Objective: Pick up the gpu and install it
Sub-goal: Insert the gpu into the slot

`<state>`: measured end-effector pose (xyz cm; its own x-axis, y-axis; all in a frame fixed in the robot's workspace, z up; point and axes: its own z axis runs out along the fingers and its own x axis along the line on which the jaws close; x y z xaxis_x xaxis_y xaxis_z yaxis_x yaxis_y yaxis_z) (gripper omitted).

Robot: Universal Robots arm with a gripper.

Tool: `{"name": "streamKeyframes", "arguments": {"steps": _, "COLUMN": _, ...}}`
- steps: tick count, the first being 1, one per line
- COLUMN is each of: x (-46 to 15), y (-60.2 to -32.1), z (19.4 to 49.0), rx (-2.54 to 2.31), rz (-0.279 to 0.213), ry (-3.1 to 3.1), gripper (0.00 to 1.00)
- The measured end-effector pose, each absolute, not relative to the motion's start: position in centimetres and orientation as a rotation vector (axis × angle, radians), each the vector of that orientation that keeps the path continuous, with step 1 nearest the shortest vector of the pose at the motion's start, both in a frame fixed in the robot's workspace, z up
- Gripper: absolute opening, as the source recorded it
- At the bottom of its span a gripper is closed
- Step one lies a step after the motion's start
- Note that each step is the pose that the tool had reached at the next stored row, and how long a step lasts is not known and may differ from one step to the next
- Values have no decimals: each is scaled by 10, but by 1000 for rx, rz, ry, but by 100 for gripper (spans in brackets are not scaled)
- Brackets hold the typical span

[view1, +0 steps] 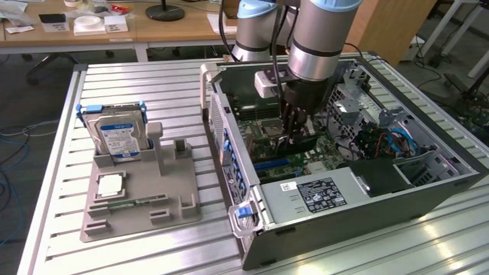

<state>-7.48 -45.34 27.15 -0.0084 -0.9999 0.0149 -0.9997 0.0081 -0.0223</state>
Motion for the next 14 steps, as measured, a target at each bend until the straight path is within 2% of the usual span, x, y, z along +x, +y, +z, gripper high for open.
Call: {"name": "streamKeyframes", "arguments": {"steps": 14, "x": -84, "y": -454, "z": 270, "rx": -2209, "rz": -41, "ry": 2227, "gripper": 27}}
